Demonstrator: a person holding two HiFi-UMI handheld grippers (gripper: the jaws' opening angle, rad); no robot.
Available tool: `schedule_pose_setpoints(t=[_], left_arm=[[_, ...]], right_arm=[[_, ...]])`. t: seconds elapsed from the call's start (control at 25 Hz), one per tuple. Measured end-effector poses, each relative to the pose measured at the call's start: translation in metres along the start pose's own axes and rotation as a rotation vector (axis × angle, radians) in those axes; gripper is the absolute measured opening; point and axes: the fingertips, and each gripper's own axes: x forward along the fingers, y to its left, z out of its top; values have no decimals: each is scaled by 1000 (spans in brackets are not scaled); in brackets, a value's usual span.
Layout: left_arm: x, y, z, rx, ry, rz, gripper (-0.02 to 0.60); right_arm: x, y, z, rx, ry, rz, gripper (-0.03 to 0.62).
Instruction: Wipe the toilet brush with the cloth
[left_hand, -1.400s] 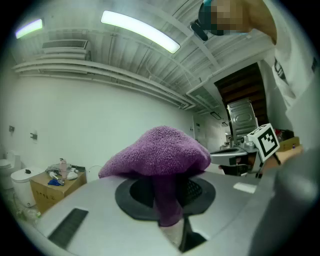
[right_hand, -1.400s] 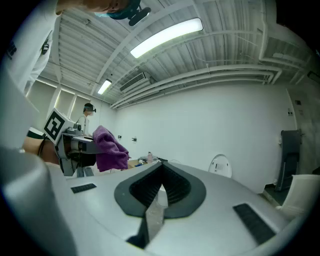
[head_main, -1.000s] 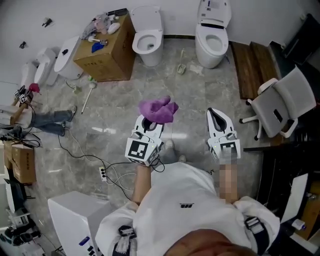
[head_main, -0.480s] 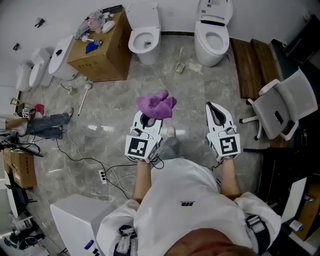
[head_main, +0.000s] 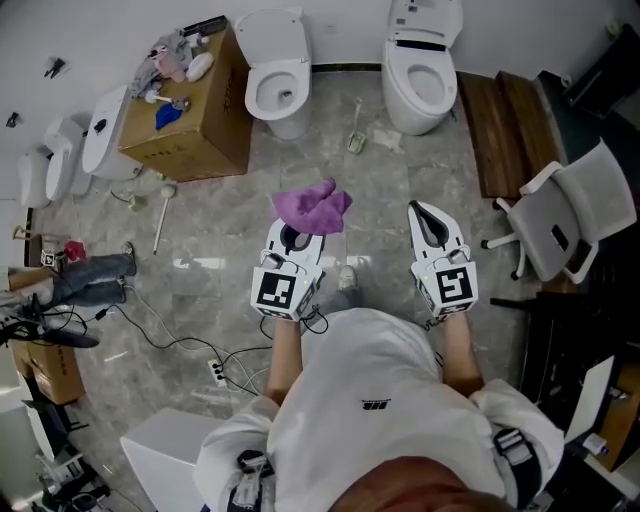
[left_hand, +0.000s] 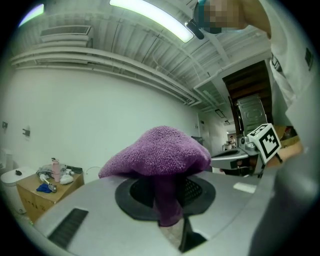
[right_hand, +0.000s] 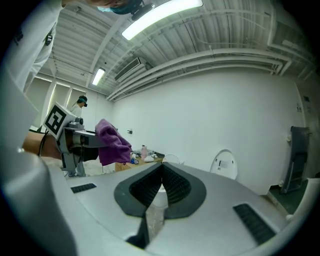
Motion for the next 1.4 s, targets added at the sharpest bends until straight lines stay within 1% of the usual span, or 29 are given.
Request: schedule_pose_setpoints(t=[0.16, 0.44, 0.56, 0.72, 0.88, 1.12, 1.4], left_arm=[[26, 36, -5, 5, 7, -13, 72], [63, 79, -16, -9, 25, -42, 72], [78, 91, -19, -13, 28, -47, 71], [100, 98, -26, -18, 32, -50, 71], [127, 113, -33, -13, 36, -52, 71], [188, 136, -38, -8, 51, -44, 71], [280, 176, -50, -20, 82, -36, 72]], right_arm=[[39, -8, 0, -1, 8, -17, -5], [88, -19, -7, 9, 46, -38, -5], [106, -27, -9, 6, 56, -40, -5], [123, -42, -15, 2, 61, -40, -5], [152, -58, -20, 3, 61, -35, -5], [201, -106, -30, 19, 63, -28, -5], [281, -169, -50, 54, 90, -2, -5]])
